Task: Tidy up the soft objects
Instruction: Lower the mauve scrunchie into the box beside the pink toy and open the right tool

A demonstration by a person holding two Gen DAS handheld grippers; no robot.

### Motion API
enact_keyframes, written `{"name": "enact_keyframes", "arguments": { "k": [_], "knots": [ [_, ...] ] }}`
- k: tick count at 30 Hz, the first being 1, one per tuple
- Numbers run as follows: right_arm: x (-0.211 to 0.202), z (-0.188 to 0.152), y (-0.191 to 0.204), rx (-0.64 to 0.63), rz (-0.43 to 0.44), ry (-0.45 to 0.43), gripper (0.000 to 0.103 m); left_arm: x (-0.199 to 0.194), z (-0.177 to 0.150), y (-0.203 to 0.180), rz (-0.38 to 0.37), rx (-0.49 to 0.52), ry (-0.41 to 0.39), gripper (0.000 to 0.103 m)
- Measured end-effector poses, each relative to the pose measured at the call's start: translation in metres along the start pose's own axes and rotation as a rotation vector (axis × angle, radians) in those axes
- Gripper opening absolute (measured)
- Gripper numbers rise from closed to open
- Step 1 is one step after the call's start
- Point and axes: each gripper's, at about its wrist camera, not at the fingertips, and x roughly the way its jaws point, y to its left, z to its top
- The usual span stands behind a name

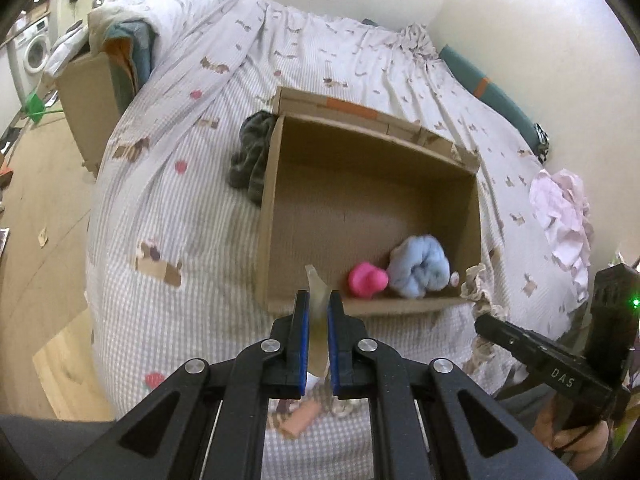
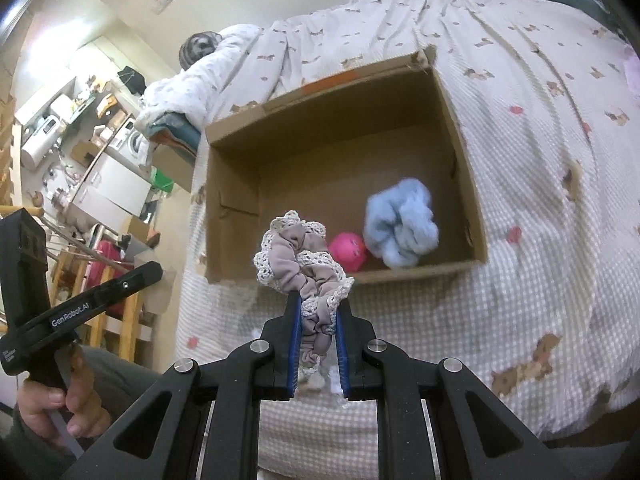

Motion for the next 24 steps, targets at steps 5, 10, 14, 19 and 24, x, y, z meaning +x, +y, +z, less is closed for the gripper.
{"name": "enact_keyframes", "arguments": {
  "k": [5, 10, 14, 19, 24],
  "knots": [
    [0.012, 0.028, 0.010, -0.050, 0.004, -0.002, 0.017, 0.014, 0.024, -0.005, 0.007, 0.012, -0.001, 0.008],
    [0.031, 0.049, 0.013, -0.083, 0.010, -0.015, 0.017, 0.037, 0.037, -0.013, 0.006, 0.040, 0.016, 0.008],
    [0.053, 0.051, 0.005, -0.095, 0.011, -0.028, 0.017, 0.058, 0.038, -0.014, 0.002, 0.046, 0.012, 0.008],
    [0.075, 0.046, -0.007, -0.042, -0.018, 0.016, 0.017, 0.083, 0.033, -0.008, 0.027, 0.027, 0.029, 0.008],
    [0.080, 0.048, -0.004, -0.066, -0.016, 0.023, 0.017, 0.094, 0.027, -0.004, 0.033, 0.027, 0.054, 0.008]
  ]
}}
